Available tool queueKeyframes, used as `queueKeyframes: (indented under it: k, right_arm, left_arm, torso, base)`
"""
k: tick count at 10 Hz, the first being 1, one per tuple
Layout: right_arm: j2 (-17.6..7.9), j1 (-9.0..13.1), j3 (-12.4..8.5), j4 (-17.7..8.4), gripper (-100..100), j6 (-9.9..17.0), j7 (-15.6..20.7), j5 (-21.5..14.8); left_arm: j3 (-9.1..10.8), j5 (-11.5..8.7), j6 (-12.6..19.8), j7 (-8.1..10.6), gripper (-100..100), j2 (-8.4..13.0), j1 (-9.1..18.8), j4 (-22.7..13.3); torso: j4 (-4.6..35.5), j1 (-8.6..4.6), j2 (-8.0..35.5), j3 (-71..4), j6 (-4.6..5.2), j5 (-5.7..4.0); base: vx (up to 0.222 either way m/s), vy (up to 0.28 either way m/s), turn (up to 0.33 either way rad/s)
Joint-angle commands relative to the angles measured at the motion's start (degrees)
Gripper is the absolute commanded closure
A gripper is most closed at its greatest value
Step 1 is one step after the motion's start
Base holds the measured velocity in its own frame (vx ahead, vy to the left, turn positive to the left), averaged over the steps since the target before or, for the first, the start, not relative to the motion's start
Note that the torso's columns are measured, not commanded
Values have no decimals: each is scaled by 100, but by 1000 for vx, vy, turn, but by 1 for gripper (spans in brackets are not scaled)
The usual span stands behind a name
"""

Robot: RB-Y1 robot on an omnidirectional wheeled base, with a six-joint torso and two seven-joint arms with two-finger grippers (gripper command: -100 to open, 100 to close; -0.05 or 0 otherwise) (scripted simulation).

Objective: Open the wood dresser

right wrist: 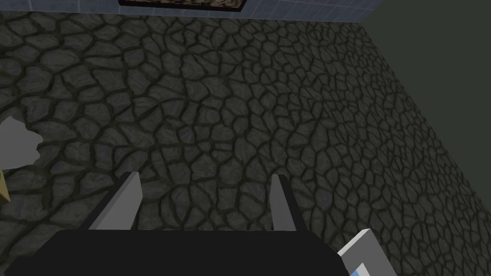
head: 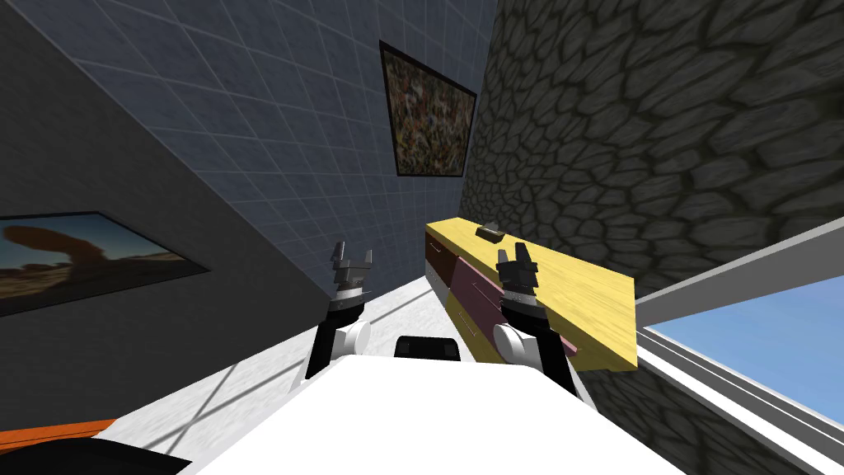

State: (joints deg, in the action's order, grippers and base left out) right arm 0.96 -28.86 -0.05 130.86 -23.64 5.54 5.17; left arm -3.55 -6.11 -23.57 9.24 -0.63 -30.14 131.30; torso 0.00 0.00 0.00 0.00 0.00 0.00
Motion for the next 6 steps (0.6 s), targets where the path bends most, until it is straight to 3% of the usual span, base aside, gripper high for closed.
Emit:
queueKeyframes:
  k: [1, 6]
  right_arm:
    - [0, 0, 0, 0, 0, 0, 0, 0]
    - [0, 0, 0, 1, 0, 0, 0, 0]
  left_arm:
    - [0, 0, 0, 0, 0, 0, 0, 0]
    - [0, 0, 0, 0, 0, 0, 0, 1]
  torso:
    - [235, 0, 232, -467, 0, 0]
    - [2268, 0, 2269, -4536, 0, 0]
  base:
    - [0, 0, 0]
    - [0, 0, 0]
